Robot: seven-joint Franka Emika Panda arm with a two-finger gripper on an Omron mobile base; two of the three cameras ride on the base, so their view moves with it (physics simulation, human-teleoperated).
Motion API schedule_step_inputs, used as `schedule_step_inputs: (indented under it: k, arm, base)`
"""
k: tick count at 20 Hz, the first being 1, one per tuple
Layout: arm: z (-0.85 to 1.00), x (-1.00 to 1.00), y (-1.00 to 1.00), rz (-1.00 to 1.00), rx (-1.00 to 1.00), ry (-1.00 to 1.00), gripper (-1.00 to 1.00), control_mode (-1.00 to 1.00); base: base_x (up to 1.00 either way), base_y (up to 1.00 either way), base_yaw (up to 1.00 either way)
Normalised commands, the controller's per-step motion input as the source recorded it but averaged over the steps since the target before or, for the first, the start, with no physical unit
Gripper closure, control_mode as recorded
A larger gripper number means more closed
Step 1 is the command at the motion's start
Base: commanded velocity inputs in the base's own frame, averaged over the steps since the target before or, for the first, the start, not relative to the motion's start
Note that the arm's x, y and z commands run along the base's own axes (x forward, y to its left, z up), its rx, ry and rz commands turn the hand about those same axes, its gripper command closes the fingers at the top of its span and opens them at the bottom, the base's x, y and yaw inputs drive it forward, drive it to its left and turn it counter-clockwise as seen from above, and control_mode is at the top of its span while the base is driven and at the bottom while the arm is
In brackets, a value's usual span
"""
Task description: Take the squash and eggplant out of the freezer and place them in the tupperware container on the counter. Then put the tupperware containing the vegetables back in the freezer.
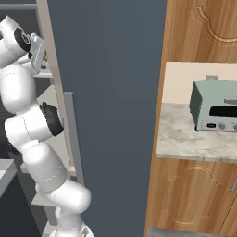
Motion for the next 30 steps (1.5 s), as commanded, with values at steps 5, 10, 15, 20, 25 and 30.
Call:
schedule_step_inputs:
  k: [5,10,15,20,25,30]
  arm:
    - [-0.06,-0.06,0.06,-0.02,-0.08,-0.11,-1.00,-1.00]
    - [0.26,-0.79,0.00,0.00,-0.01,-0.22,-1.00,-1.00]
    - [0.04,-1.00,-0.61,0.02,0.01,-0.16,-1.00,-1.00]
    - [-0.02,-1.00,-0.61,0.11,0.00,-0.25,-1.00,-1.00]
    - [-0.20,-1.00,-0.59,0.21,0.01,-0.27,-1.00,-1.00]
    - [-0.31,-1.00,-0.24,0.25,0.02,-0.19,-1.00,-1.00]
  base:
    - [0.00,0.00,0.00]
    - [0.00,0.00,0.00]
    - [0.00,0.00,0.00]
    - [0.00,0.00,0.00]
    - [0.00,0.00,0.00]
    - [0.00,0.00,0.00]
